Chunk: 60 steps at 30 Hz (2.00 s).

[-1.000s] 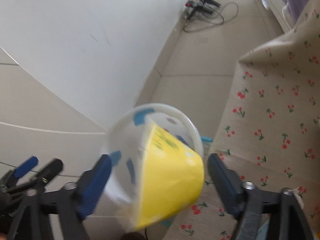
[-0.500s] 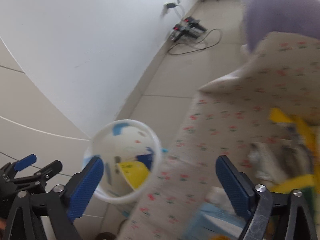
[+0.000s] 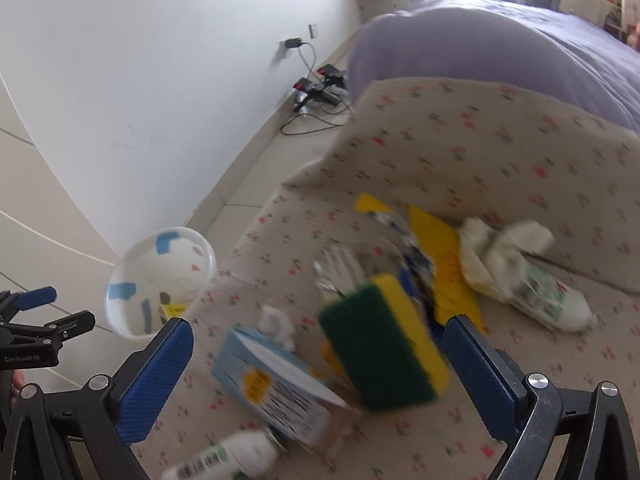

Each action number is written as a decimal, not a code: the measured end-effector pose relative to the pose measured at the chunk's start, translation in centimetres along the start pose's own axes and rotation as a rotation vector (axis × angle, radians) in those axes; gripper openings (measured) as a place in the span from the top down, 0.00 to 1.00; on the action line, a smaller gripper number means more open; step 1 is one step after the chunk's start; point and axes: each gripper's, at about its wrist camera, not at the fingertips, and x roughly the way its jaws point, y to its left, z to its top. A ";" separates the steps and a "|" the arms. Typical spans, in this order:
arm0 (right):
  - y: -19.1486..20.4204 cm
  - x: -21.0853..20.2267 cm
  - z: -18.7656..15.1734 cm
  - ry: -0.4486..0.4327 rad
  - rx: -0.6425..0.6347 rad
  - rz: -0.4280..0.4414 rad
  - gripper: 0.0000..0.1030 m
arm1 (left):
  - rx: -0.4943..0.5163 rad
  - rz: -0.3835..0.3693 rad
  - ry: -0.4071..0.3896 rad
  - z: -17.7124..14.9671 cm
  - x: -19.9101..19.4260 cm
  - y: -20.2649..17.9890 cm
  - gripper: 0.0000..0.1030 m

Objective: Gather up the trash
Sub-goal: 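Grasp the white milk bottle with the left tool, then lift the bottle with the left tool while the right tool grasps the green-yellow sponge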

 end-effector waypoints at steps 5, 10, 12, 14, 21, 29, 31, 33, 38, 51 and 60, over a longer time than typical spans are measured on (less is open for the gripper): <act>-2.4 -0.7 -1.9 0.030 0.013 -0.030 0.00 | 0.051 -0.054 0.068 -1.3 0.8 -3.4 0.00; -4.0 -1.0 -3.0 0.060 0.010 -0.068 0.00 | 0.124 -0.089 0.130 -2.6 1.6 -7.0 0.00; -4.4 -1.0 -3.3 0.070 0.013 -0.084 0.00 | 0.137 -0.097 0.153 -2.9 2.0 -8.0 0.00; -4.7 -0.8 -3.4 0.084 0.017 -0.092 0.00 | 0.146 -0.105 0.175 -3.3 2.4 -8.9 0.00; -4.8 0.0 -3.8 0.130 -0.002 -0.116 0.00 | 0.177 -0.155 0.252 -4.2 3.9 -11.8 0.00; -5.1 0.7 -3.8 0.142 -0.009 -0.146 0.00 | 0.236 -0.238 0.276 -4.6 4.4 -14.5 0.19; -5.1 1.1 -3.8 0.148 -0.009 -0.153 0.00 | 0.249 -0.252 0.288 -4.6 4.7 -15.0 0.25; -5.1 1.5 -3.7 0.155 -0.007 -0.155 0.00 | 0.256 -0.268 0.305 -4.7 5.0 -15.4 0.32; -4.8 2.3 -3.2 0.159 -0.004 -0.157 0.00 | 0.250 -0.282 0.323 -4.6 5.5 -15.1 0.62; -3.9 5.1 -1.9 0.192 -0.002 -0.182 0.00 | 0.141 -0.299 0.185 -1.8 1.3 -10.6 0.63; -2.2 7.5 -0.9 0.213 -0.071 -0.286 0.00 | 0.046 -0.273 0.126 -0.3 0.5 -7.6 0.63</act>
